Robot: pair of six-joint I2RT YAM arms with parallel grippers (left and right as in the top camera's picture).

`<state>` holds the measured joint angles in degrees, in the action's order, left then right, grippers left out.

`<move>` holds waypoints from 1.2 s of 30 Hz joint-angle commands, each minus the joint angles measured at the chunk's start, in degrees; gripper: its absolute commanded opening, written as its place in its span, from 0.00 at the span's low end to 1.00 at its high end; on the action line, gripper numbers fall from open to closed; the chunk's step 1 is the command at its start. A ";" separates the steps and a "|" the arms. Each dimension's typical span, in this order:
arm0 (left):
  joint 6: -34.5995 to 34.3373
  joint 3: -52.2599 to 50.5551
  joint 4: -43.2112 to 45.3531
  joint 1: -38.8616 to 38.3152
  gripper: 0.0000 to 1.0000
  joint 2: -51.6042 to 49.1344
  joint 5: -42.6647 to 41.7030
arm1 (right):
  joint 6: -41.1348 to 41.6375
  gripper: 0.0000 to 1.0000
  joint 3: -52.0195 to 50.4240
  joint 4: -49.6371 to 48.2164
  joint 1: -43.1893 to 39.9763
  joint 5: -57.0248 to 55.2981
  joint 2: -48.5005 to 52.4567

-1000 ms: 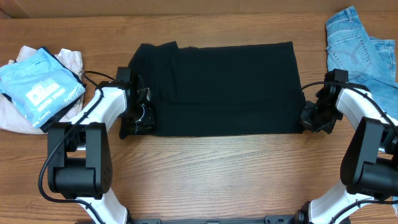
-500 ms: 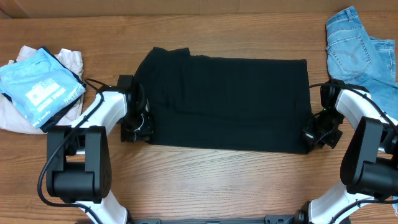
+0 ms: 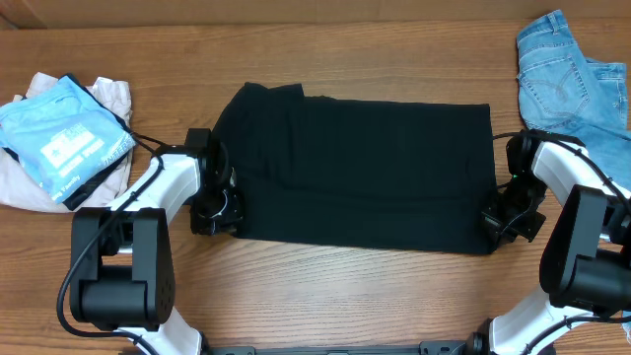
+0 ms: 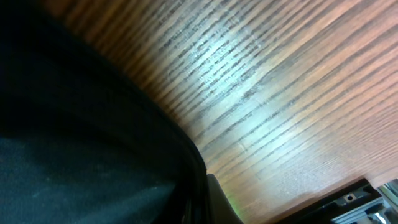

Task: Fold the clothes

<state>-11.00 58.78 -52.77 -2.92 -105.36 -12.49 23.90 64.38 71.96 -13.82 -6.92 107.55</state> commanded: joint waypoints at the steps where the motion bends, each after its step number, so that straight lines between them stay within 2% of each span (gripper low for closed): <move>1: -0.92 -5.86 -0.17 -0.11 0.04 -4.24 6.05 | 1.53 0.04 -0.20 -0.50 -0.20 -2.49 0.13; 6: 0.35 -4.76 0.81 -0.11 0.05 2.29 5.01 | 1.36 0.04 1.20 -3.32 -0.13 -2.45 -2.16; 10: 0.33 -2.27 0.72 -0.11 0.05 10.10 5.01 | 0.24 0.16 4.55 -3.30 -0.02 -0.92 -6.32; 11: 0.33 -1.62 0.72 -0.11 0.06 11.82 5.01 | -0.87 0.23 5.31 -3.32 -0.02 -0.20 -7.39; 13: 0.61 -0.52 0.74 -0.11 0.09 14.99 4.98 | -1.81 0.57 6.71 -3.15 -0.02 0.13 -9.09; 14: 0.76 0.02 0.72 -0.11 0.14 16.68 5.01 | -1.81 0.61 7.28 -3.06 -0.02 0.13 -9.86; 15: 0.79 0.39 0.72 -0.11 0.20 18.01 5.01 | -1.84 0.62 7.54 -2.99 -0.02 0.13 -10.34; 18: 1.22 1.44 0.74 -0.11 0.30 21.18 5.01 | -1.86 0.63 7.85 -2.84 -0.02 0.11 -11.30; 21: 1.22 4.09 1.09 -0.11 0.48 23.30 5.01 | -1.88 0.62 8.63 -3.19 -0.02 0.09 -12.09; 22: 1.27 5.44 1.38 -0.09 0.56 23.56 5.01 | -1.97 0.63 9.16 -3.23 -0.02 0.09 -12.24; 24: 2.47 9.25 2.56 -0.07 0.65 23.58 4.85 | -3.41 0.63 11.17 -3.28 -0.02 0.15 -12.83; 27: 5.84 16.37 4.39 -0.04 0.75 21.77 1.92 | -6.32 0.64 14.95 -3.26 -0.02 0.85 -14.27; 31: 6.36 31.04 1.92 1.07 0.77 13.09 0.35 | -9.73 0.65 19.12 -3.10 -0.02 7.10 -15.96; 36: 6.32 49.11 -1.62 2.62 0.77 -3.28 -9.22 | -10.69 0.65 20.13 -2.78 -0.02 9.46 -16.63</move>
<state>-5.96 102.41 -53.30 -1.13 -100.71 -15.03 14.90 83.31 68.99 -13.82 -0.08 91.81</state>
